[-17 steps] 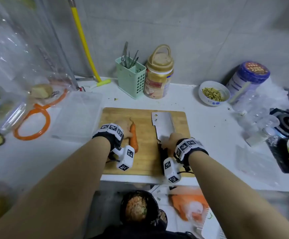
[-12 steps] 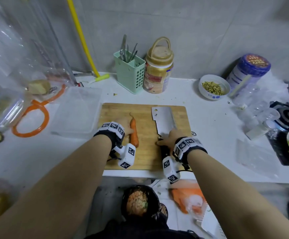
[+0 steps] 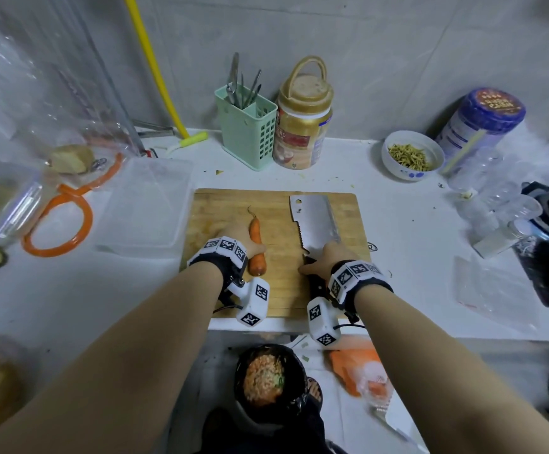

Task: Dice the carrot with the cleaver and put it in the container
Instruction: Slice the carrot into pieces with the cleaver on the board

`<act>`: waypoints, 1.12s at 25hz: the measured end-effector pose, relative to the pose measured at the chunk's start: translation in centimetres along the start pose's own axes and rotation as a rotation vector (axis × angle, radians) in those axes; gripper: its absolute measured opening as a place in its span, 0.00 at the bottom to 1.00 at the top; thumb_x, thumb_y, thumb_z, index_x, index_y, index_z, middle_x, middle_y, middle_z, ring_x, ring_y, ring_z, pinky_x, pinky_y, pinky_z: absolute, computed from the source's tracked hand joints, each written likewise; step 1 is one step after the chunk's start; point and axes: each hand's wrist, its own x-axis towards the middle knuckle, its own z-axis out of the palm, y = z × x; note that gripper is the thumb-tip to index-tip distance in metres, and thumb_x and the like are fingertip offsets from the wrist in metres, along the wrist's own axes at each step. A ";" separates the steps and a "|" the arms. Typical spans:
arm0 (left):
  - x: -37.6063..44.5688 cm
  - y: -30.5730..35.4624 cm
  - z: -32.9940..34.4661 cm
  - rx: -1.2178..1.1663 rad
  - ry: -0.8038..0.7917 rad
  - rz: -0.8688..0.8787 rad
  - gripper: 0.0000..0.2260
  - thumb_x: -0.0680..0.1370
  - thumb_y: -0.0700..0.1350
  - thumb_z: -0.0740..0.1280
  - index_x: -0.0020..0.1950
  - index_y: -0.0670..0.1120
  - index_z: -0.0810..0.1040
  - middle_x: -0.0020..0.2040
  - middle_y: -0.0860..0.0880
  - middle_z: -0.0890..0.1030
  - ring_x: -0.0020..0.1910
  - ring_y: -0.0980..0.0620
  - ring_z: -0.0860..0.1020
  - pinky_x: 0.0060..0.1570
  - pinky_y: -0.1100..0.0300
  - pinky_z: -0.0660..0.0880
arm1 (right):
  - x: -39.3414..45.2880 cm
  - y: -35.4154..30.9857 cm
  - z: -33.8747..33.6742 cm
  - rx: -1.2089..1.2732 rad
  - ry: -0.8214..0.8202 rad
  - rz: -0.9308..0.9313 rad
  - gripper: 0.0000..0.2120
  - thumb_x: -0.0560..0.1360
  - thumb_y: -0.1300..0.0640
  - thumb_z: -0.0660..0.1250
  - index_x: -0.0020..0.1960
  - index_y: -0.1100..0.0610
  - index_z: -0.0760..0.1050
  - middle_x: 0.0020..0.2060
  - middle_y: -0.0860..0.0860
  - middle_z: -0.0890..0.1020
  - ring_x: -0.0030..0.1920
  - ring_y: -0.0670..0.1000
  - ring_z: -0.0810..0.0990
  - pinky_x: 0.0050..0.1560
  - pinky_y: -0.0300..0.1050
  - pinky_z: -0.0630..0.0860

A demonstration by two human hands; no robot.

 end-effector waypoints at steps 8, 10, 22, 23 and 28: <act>-0.5 -0.6 -0.9 0.063 -0.014 0.014 0.16 0.70 0.52 0.73 0.33 0.47 0.70 0.31 0.50 0.74 0.30 0.53 0.74 0.29 0.61 0.67 | -1.6 -0.4 0.2 -0.019 0.089 0.020 0.19 0.69 0.42 0.73 0.39 0.56 0.70 0.34 0.51 0.76 0.33 0.49 0.74 0.30 0.39 0.69; -0.6 -1.1 -1.5 0.086 -0.012 0.026 0.16 0.70 0.52 0.73 0.33 0.47 0.70 0.30 0.50 0.75 0.30 0.53 0.74 0.29 0.61 0.68 | -2.0 -0.6 0.4 -0.020 0.159 0.031 0.19 0.69 0.41 0.72 0.38 0.55 0.71 0.35 0.51 0.77 0.34 0.51 0.76 0.30 0.39 0.69; -1.9 -2.5 -3.7 0.115 -0.003 0.166 0.12 0.71 0.49 0.75 0.40 0.47 0.73 0.37 0.48 0.77 0.33 0.53 0.73 0.32 0.61 0.67 | -3.5 -1.6 -0.4 0.273 0.229 0.225 0.12 0.76 0.61 0.63 0.35 0.60 0.64 0.29 0.53 0.68 0.27 0.50 0.66 0.26 0.39 0.59; -2.0 -2.6 -3.9 0.134 -0.001 0.183 0.13 0.71 0.50 0.75 0.40 0.47 0.72 0.38 0.49 0.77 0.33 0.53 0.73 0.32 0.61 0.67 | -3.4 -1.7 -0.4 0.284 0.260 0.212 0.11 0.76 0.60 0.63 0.36 0.60 0.65 0.29 0.53 0.69 0.27 0.50 0.67 0.26 0.39 0.59; -1.7 -1.6 -4.8 0.349 -0.012 0.223 0.14 0.69 0.54 0.76 0.43 0.47 0.76 0.38 0.51 0.78 0.39 0.50 0.76 0.34 0.60 0.68 | -3.0 -1.9 -0.9 0.321 0.265 0.107 0.06 0.76 0.57 0.63 0.48 0.60 0.71 0.32 0.52 0.73 0.30 0.50 0.71 0.27 0.40 0.62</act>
